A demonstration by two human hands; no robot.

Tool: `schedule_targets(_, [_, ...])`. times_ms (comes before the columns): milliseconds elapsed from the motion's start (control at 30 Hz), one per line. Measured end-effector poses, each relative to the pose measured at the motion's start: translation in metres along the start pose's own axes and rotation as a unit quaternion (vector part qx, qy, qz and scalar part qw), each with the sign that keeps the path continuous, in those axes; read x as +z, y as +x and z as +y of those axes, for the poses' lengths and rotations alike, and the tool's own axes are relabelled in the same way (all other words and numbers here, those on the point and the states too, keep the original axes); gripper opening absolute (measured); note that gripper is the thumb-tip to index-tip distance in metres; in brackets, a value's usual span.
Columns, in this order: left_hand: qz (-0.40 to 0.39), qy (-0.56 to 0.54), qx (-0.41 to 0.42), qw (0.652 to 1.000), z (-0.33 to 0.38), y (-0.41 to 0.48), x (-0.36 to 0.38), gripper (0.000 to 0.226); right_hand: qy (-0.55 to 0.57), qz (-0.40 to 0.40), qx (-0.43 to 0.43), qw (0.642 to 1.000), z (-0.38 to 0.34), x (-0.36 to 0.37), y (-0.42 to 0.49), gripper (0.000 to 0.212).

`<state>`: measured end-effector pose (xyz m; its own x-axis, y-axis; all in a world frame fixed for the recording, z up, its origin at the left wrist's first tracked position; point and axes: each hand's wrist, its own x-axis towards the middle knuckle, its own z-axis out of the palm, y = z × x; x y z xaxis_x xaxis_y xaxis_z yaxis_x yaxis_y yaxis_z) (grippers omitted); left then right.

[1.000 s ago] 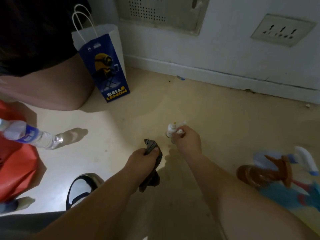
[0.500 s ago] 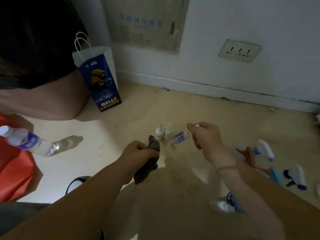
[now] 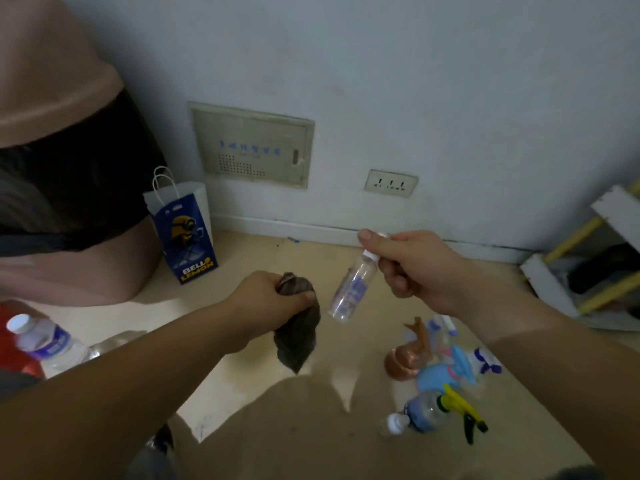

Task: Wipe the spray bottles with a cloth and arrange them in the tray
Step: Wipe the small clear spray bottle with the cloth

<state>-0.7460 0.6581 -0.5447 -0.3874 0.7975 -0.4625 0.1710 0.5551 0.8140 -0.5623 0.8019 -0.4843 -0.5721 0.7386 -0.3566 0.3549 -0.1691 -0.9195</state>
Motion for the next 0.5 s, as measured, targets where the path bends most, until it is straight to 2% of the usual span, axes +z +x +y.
schedule_targets(133, [-0.012,0.138,0.076,0.987,0.021,-0.018,-0.006,0.029,-0.004,0.049,0.000,0.999,-0.017,0.001,-0.026,0.045])
schedule_targets(233, [0.027,0.248,0.129,0.960,0.024,-0.024,-0.011,0.026,-0.009,0.079,-0.025,0.997,-0.016,0.003,-0.032,0.044])
schedule_targets(300, [0.051,0.232,0.138,0.962,0.023,-0.021,-0.018,0.022,0.000,0.103,-0.055,0.993,-0.009,0.006,-0.030,0.043])
schedule_targets(400, [0.076,0.145,0.099,0.981,0.022,-0.017,-0.029,0.018,0.034,0.127,-0.086,0.988,0.003,0.015,-0.019,0.039])
schedule_targets(500, [0.082,0.088,0.098,0.988,0.028,-0.014,-0.033,0.018,-0.033,0.132,-0.124,0.983,0.007,0.025,-0.008,0.037])
